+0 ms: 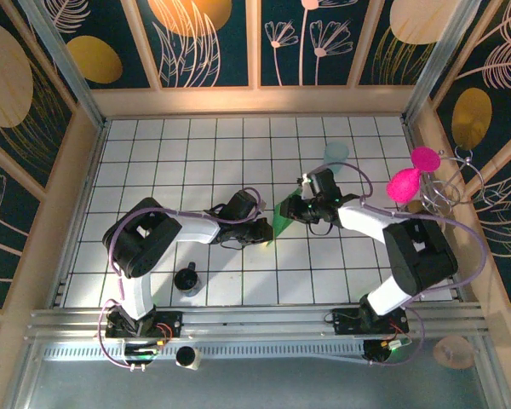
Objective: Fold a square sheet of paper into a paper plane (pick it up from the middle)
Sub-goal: Fold the wing for the fifth time at the center of the table.
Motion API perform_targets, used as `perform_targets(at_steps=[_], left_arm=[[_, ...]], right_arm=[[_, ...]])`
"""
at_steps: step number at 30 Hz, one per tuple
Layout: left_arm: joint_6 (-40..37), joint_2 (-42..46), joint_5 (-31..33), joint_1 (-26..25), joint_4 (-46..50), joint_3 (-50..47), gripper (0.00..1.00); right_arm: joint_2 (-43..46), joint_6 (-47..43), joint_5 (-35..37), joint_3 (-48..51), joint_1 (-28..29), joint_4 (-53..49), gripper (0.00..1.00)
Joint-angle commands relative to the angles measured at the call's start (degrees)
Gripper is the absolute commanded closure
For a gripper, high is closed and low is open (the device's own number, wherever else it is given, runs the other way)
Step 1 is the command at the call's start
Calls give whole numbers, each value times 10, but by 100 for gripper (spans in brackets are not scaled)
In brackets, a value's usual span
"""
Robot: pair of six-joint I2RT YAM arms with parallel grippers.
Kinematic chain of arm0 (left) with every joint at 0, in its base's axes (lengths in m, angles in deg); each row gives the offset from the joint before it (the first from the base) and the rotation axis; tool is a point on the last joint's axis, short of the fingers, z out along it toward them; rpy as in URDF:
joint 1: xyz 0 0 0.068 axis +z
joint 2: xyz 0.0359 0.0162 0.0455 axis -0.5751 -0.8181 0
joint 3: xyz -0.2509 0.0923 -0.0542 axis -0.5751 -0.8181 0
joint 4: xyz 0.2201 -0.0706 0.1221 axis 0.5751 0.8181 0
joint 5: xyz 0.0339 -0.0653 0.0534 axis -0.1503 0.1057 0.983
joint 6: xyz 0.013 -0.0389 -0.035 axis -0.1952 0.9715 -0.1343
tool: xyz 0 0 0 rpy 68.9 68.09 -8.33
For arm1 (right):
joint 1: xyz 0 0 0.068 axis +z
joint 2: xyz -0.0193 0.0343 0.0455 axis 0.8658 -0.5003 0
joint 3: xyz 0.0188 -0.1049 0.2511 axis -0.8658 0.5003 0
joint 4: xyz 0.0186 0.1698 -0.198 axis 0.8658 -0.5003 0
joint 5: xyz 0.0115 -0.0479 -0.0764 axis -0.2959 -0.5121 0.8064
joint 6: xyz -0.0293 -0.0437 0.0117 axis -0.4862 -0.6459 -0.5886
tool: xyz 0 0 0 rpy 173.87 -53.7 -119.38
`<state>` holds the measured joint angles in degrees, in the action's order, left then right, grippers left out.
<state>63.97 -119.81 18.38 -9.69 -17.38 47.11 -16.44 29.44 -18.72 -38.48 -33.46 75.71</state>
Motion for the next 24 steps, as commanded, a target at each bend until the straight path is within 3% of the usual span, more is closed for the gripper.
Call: perform_targets(at_steps=[1,10,24], left_arm=[[-8,-15,14,-3,33,7,90],[-7,-15,15,-4,34,6,90],[-1,2,22,-3,35,-1,86]], right_arm=[[27,0,5,3,5,-7,67],[-16,8,0,-29,24,7,79],[-74,25,74,-55,21,-37,83]])
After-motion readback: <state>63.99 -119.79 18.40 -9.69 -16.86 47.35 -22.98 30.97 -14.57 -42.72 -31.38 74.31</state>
